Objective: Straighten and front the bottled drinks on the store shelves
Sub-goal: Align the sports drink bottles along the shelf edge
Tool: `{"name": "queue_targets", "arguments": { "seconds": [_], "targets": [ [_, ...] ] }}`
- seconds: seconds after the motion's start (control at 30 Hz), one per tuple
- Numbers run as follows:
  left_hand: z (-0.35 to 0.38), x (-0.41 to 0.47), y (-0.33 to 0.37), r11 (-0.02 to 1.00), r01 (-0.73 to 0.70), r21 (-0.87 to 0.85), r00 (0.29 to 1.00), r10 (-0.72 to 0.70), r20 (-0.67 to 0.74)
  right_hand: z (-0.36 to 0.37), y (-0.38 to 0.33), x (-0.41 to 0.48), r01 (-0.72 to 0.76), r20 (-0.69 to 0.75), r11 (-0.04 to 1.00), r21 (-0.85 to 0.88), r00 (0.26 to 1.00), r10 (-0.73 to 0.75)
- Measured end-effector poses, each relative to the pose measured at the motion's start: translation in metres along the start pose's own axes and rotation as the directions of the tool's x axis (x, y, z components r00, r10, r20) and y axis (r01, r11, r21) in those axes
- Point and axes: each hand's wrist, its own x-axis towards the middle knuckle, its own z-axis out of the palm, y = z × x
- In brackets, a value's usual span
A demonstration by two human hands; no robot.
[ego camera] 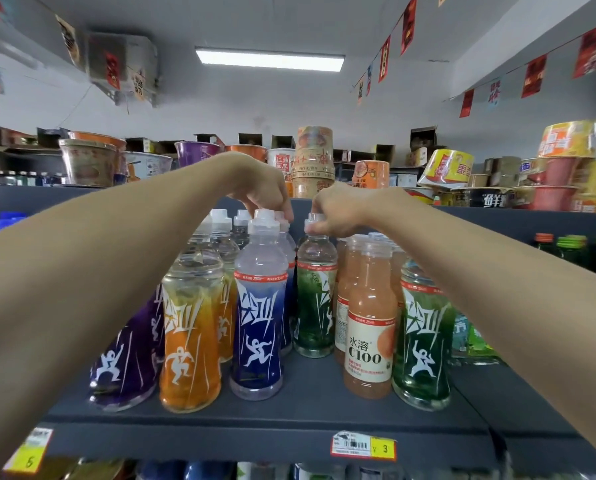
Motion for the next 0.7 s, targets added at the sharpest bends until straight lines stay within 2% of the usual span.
{"name": "queue_targets", "arguments": {
  "seconds": [0.23, 0.37, 0.5, 0.7],
  "targets": [
    [-0.0015, -0.0012, 0.0012, 0.999, 0.005, -0.038, 0.996, -0.002, 0.084, 0.0017, 0.0004, -0.0056, 0.012, 0.046, 1.000, -0.008, 0.999, -0.011],
    [0.0002, 0.0006, -0.0032, 0.999, -0.025, -0.021, 1.000, 0.026, 0.010, 0.0029, 0.0003, -0.0079, 0.015, 0.009, 1.000, 0.012, 1.000, -0.015],
    [0.0009, -0.0006, -0.0057, 0.998, -0.049, -0.027, 0.999, 0.049, 0.002, 0.0035, 0.0009, -0.0085, -0.008, -0.002, 1.000, 0.020, 1.000, 0.008],
    [0.0024, -0.0001, -0.0072, 0.996, -0.068, 0.055, 0.996, 0.071, -0.053, 0.0053, 0.0011, -0.0071, -0.010, -0.033, 0.999, 0.053, 0.999, 0.012]
  ]
}}
